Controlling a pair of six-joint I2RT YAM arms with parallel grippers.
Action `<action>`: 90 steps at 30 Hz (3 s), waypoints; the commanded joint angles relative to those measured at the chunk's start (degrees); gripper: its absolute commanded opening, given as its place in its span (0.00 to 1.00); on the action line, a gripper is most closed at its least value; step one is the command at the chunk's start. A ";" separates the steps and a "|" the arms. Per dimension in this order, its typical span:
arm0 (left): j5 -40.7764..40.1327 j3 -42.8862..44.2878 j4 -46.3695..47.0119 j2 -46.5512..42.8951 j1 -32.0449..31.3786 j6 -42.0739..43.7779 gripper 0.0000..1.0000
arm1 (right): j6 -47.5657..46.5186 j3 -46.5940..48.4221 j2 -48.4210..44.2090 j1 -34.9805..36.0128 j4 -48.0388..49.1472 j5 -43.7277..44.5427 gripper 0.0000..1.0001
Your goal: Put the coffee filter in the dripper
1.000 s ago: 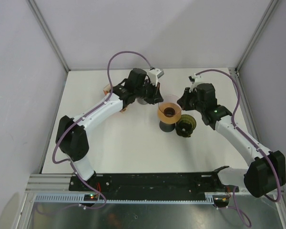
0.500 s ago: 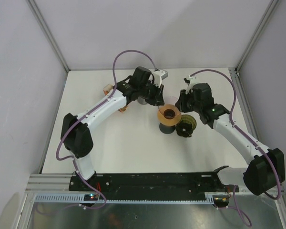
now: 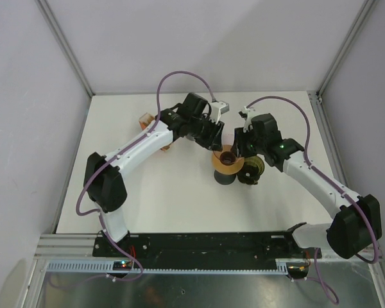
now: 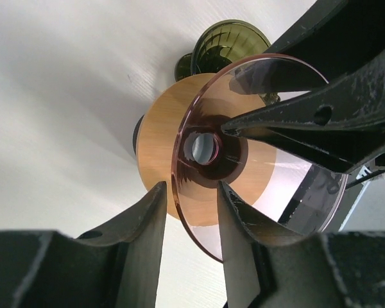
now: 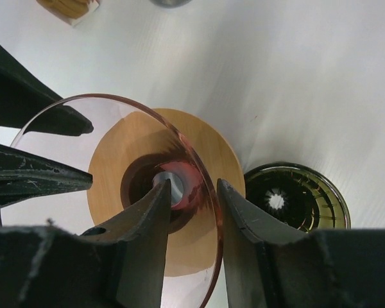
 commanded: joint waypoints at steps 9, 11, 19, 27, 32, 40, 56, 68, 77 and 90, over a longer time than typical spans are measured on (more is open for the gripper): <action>-1.34 3.60 -1.24 -0.89 1.41 1.94 0.43 | -2.64 5.74 -0.29 1.52 -4.33 3.99 0.40; -2.55 4.45 -1.26 -1.29 1.46 2.42 0.43 | -3.08 6.39 -0.42 1.61 -4.83 4.96 0.39; -3.06 3.71 -1.27 -1.59 1.48 3.31 0.40 | -4.29 7.11 0.51 1.72 -6.33 5.54 0.27; -4.00 2.28 -2.07 -2.01 -0.02 5.29 0.15 | -6.73 8.60 0.68 3.42 -7.73 6.20 0.07; -5.30 1.94 -2.67 -2.15 -0.36 6.97 0.01 | -8.80 8.94 1.54 3.82 -8.81 6.22 0.00; -5.77 -0.36 -3.94 0.90 -0.37 8.62 0.00 | -9.27 8.90 6.76 2.55 -11.76 4.79 0.00; -2.77 -6.40 -3.78 3.11 -1.30 9.26 0.00 | -8.35 -2.66 4.51 0.18 -6.88 4.14 0.00; -3.49 -13.55 -2.05 2.72 -3.39 9.60 0.00 | -8.37 -3.85 3.92 1.50 -6.11 5.30 0.00; -4.42 -4.00 -2.11 0.06 -3.28 8.67 0.06 | -7.89 -2.55 1.84 1.81 -4.88 4.87 0.00; -4.89 4.05 -2.10 -0.99 -2.61 7.42 0.42 | -7.72 -0.54 0.66 2.56 -5.83 5.29 0.00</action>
